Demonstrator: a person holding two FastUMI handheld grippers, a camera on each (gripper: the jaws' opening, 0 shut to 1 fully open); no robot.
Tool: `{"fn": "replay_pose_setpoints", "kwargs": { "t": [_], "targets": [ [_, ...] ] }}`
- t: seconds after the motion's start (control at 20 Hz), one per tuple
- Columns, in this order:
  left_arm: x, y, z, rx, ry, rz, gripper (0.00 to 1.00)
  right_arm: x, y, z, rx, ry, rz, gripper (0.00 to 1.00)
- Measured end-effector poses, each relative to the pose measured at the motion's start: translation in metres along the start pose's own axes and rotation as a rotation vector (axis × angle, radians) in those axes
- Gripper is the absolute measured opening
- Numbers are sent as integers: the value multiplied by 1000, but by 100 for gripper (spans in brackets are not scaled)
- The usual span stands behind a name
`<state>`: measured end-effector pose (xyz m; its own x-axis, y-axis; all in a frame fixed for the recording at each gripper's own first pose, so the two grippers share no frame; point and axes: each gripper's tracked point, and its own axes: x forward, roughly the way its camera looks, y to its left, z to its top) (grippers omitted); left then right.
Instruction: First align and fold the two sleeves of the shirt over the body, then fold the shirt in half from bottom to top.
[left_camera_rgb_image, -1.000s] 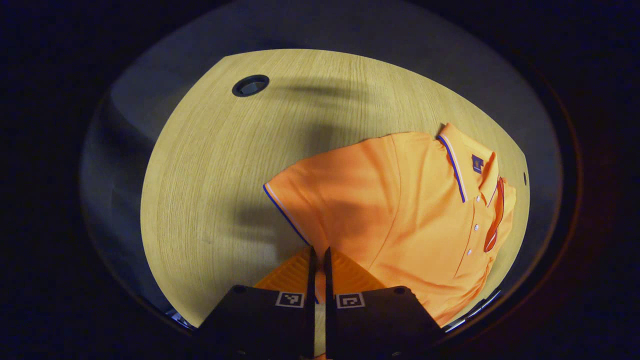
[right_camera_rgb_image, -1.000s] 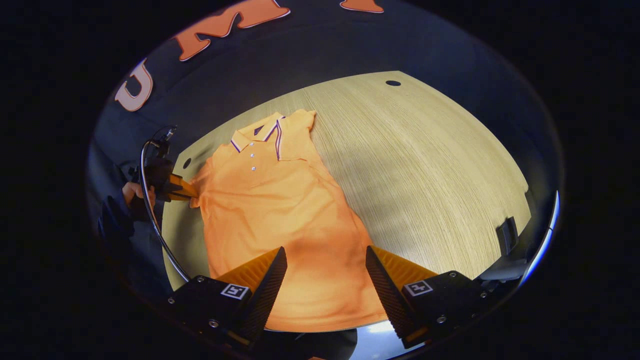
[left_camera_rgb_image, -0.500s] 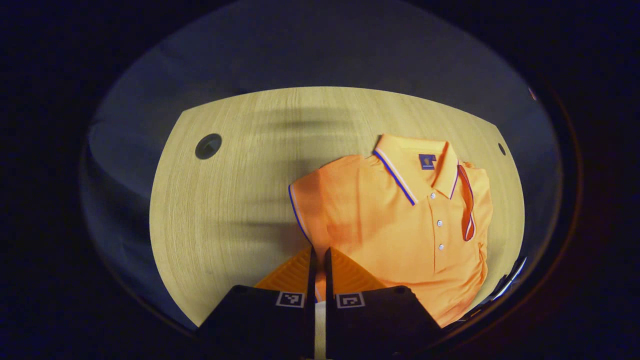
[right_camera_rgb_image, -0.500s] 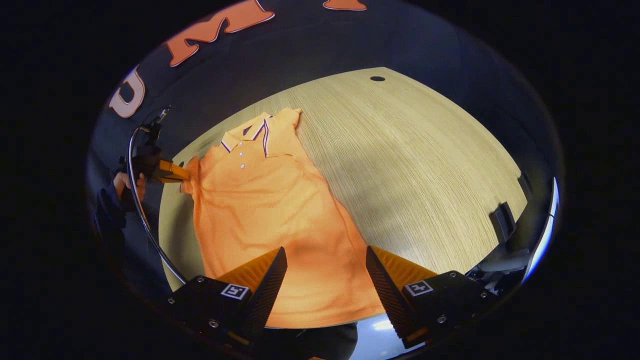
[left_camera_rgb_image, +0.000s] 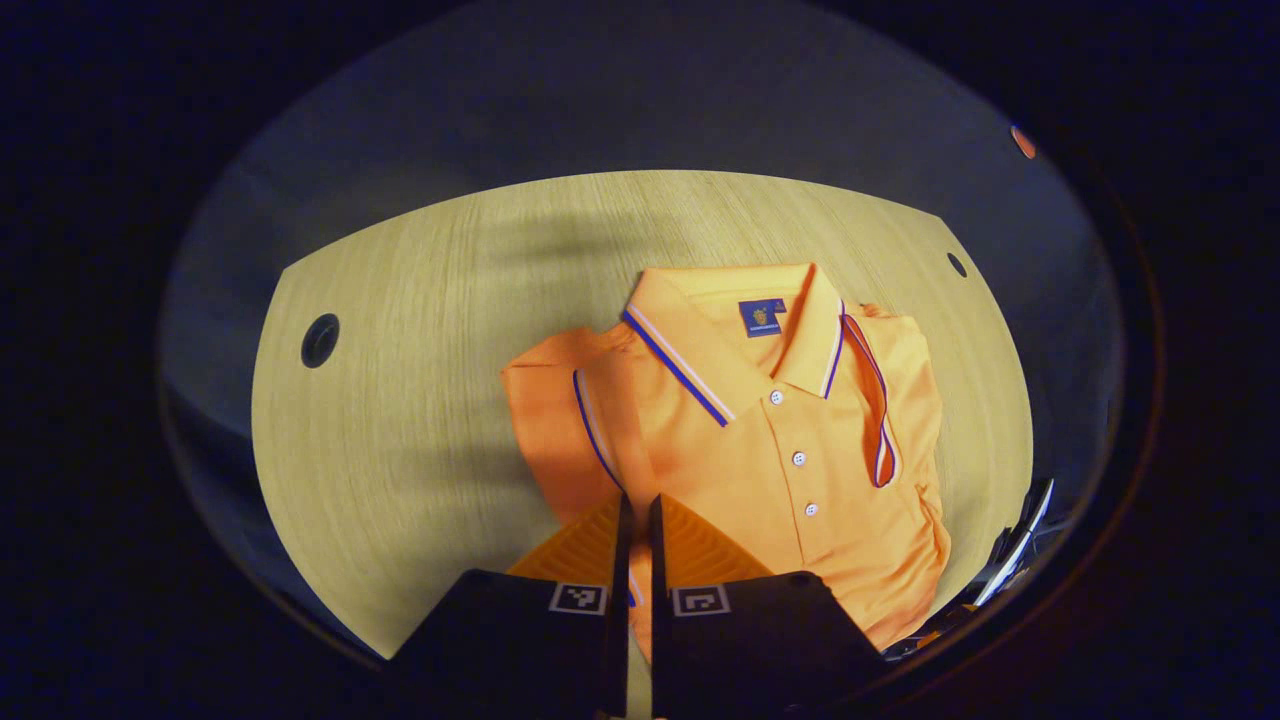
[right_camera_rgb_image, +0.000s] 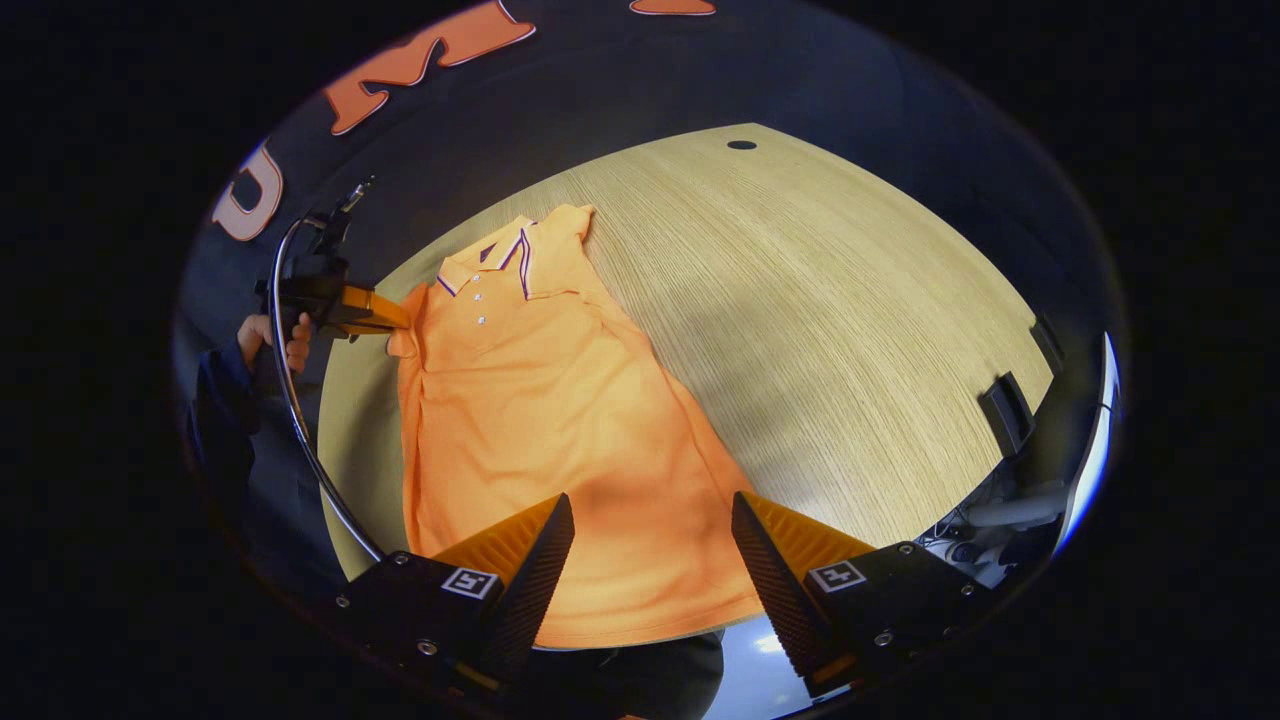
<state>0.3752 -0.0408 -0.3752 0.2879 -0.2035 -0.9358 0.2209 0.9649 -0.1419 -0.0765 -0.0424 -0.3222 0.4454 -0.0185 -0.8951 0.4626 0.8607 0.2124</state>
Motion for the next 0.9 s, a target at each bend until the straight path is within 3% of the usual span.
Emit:
{"fn": "replay_pose_setpoints", "kwargs": {
  "t": [0.3, 0.35, 0.4, 0.45, 0.5, 0.7, 0.75, 0.8, 0.85, 0.9],
  "targets": [
    [17, -33, 2, -19, -2, -130, 25, 2, 2, -8, 5, 18, -3, 97],
    [20, -38, 0, -30, 6, -144, 33, 2, 2, -9, 2, 19, -1, 97],
    [20, -41, -2, -47, 11, -159, 50, 3, 2, -9, -2, 21, 4, 97],
    [19, -43, -4, -69, 11, -166, 51, 4, 3, -10, -6, 25, 10, 97],
    [15, -42, -5, -92, 0, -172, 66, 5, 4, -11, -13, 29, 20, 97],
    [-11, -31, -21, -139, -30, -133, 94, 8, 0, -7, -81, 37, 41, 97],
    [-19, -28, -27, -135, -40, -112, 87, 9, -3, -6, -104, 36, 43, 97],
    [-27, -25, -34, -134, -53, -93, 93, 9, -5, -5, -122, 38, 47, 97],
    [-36, -27, -43, -133, -61, -91, 89, 10, -6, -5, -137, 40, 56, 97],
    [-45, -30, -54, -138, -67, -95, 94, 9, -7, -6, -151, 43, 66, 97]
  ]
}}
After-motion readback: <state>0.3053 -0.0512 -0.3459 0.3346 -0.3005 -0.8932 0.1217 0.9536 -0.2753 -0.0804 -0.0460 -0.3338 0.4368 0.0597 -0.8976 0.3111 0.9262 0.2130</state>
